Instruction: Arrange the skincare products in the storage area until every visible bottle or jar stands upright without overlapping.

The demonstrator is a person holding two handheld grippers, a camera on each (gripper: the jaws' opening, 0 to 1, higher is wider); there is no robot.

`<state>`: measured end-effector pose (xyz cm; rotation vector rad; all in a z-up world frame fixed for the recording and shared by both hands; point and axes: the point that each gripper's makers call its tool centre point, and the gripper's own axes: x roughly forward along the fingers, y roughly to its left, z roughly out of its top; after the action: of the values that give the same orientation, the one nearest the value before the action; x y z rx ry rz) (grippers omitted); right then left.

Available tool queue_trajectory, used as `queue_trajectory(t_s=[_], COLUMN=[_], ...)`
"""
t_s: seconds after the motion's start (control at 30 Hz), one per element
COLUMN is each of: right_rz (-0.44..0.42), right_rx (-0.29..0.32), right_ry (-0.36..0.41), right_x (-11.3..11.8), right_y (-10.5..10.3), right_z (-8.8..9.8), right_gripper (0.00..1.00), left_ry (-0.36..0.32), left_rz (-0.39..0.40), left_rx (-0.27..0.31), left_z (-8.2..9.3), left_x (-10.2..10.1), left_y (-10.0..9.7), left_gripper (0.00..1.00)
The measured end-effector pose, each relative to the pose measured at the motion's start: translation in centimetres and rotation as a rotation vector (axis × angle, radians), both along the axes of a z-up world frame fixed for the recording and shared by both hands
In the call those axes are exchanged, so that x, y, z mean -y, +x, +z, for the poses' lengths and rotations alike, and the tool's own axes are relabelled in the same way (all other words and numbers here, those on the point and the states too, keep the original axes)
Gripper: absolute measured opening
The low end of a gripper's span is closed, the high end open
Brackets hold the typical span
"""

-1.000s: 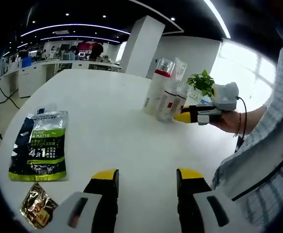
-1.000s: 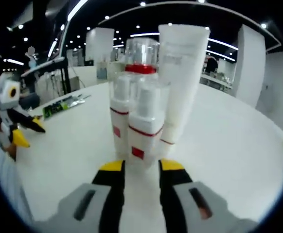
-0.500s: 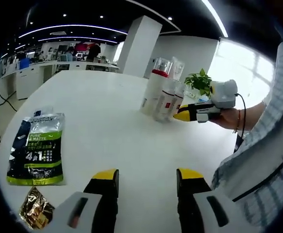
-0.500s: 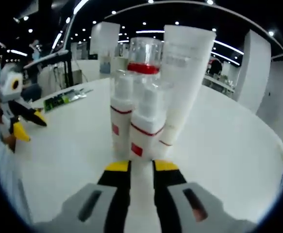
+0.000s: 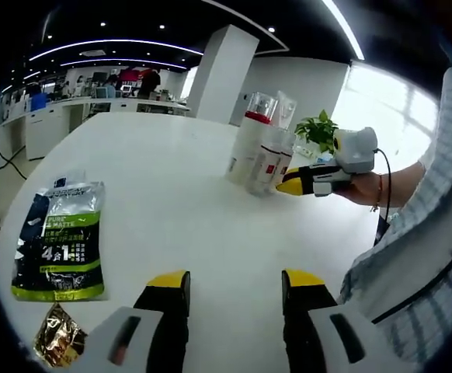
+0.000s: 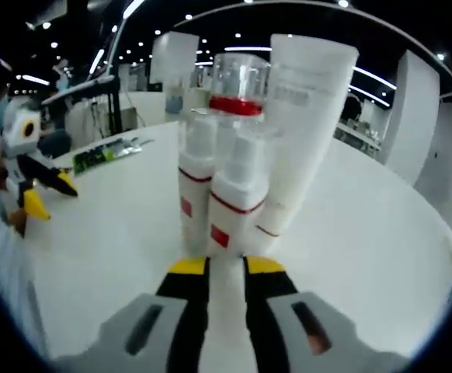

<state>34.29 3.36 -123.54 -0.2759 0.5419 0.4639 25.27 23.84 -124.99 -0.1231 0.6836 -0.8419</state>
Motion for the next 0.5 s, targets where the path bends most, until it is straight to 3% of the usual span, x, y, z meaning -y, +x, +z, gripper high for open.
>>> queue_trajectory(t_s=[0.5], right_rz=[-0.041], right_rx=[-0.029], right_ry=[0.046], right_x=[-0.22], right_y=[-0.81], right_z=[-0.08], right_gripper=[0.18], left_ry=[-0.028], left_rz=[0.01], left_rx=[-0.01], left_z=[0.16], left_x=[0.2], left_y=[0.67], left_gripper=[0.49])
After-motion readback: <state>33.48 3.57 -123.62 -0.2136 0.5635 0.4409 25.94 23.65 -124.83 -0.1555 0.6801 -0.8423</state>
